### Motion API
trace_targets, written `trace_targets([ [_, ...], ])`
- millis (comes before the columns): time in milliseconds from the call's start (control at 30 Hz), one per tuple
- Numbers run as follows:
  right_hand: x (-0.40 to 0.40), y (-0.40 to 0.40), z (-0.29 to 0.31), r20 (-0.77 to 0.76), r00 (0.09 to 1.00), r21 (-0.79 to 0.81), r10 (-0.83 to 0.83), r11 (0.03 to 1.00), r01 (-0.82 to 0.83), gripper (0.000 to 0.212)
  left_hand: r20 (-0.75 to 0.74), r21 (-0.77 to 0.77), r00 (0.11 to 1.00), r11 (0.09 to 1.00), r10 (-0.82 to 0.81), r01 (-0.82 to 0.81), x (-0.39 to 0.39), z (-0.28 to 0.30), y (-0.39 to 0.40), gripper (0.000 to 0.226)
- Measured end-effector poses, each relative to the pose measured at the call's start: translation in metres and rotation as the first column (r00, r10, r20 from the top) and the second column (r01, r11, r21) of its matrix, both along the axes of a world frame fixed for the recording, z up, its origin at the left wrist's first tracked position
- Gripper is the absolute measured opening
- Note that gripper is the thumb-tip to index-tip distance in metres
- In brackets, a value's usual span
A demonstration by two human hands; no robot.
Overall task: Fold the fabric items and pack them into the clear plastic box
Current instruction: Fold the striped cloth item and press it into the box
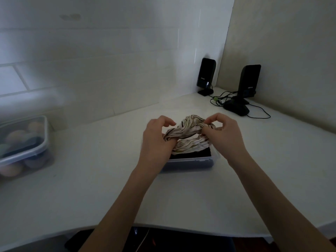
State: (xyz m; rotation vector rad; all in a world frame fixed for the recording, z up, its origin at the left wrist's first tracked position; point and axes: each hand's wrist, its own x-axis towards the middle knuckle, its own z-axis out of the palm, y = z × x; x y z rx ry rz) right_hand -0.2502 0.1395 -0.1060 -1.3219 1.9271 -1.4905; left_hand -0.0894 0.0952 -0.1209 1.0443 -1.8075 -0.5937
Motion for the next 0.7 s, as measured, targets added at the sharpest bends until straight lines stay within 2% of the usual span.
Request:
trace_targets([
  [133, -0.003, 0.002, -0.010, -0.192, 0.981, 0.058, -0.004, 0.998, 0.016, 0.009, 0.172, -0.089, 0.982, 0.994, 0.075, -0.060, 0.005, 0.003, 0.004, 0.029],
  [233, -0.004, 0.005, -0.009, -0.246, 0.968, 0.107, 0.047, 0.994, -0.021, 0.031, 0.245, -0.137, 0.969, 0.990, 0.024, 0.010, 0.005, 0.002, 0.005, 0.034],
  [300, -0.003, 0.006, -0.009, -0.337, 0.937, 0.129, 0.091, 0.990, -0.050, 0.040, 0.258, -0.147, 0.966, 0.989, 0.007, 0.032, 0.005, 0.000, 0.003, 0.041],
  [433, -0.006, 0.007, -0.010, -0.501, 0.855, 0.148, 0.135, 0.987, -0.069, 0.019, 0.384, -0.152, 0.922, 0.988, 0.049, 0.011, 0.010, -0.003, -0.007, 0.049],
  [567, -0.009, 0.005, -0.011, -0.630, 0.757, 0.256, 0.175, 0.967, -0.011, 0.022, 0.477, -0.067, 0.879, 0.997, 0.002, 0.034, 0.014, -0.001, -0.016, 0.040],
  [700, -0.010, -0.001, -0.007, -0.727, 0.644, 0.357, 0.238, 0.932, 0.059, 0.025, 0.515, -0.034, 0.847, 0.985, -0.130, 0.172, 0.019, 0.001, -0.026, 0.039],
])
